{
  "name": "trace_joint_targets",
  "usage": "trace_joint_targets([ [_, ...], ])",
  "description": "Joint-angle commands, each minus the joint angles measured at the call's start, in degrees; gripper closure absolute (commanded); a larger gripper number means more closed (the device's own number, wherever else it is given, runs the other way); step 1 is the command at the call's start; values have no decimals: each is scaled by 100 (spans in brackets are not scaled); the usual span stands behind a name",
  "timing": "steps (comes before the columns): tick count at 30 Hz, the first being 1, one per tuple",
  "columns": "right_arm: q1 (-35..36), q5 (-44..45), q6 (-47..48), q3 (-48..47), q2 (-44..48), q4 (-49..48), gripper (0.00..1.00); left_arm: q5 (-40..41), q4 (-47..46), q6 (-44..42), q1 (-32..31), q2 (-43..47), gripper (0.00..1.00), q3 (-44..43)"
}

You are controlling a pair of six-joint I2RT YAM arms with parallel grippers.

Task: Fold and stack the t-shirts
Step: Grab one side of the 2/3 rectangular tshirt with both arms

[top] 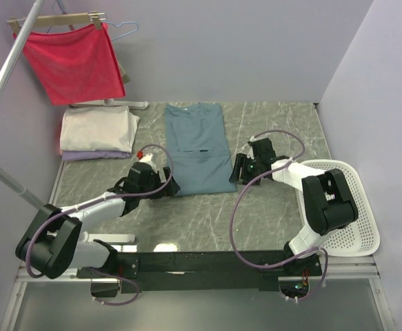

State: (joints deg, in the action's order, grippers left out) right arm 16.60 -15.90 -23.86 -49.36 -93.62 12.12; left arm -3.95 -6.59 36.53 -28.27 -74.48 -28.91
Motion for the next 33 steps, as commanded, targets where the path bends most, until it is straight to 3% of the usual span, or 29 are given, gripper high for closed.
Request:
trace_joint_targets([
  [1,-25,-351,-110,233,134,-192,32,-616,-676,196,-64,223,1,288],
  [13,-25,-1310,-462,551,-305,-737,34,-1021,-1679,451,-64,-391,18,702],
  [16,-16,-1345,-488,559,-428,-798,40,-1029,-1837,460,-64,-584,29,641],
  [20,-25,-1407,-497,446,-665,-869,51,-994,-1881,416,-73,-884,74,456],
  [23,-25,-1486,-488,305,-876,-896,64,-976,-1864,355,-73,-1130,98,263],
  [24,-25,-1477,-506,270,-929,-904,73,-968,-1803,311,-73,-1200,99,210],
  [25,-17,-1469,-506,252,-956,-913,90,-959,-1776,284,-64,-1288,99,114],
  [26,-25,-1477,-489,234,-956,-896,97,-1003,-1758,258,-64,-1315,99,78],
  [33,-16,-1311,-462,752,-254,-703,100,-959,-1083,73,-73,-650,99,306],
])
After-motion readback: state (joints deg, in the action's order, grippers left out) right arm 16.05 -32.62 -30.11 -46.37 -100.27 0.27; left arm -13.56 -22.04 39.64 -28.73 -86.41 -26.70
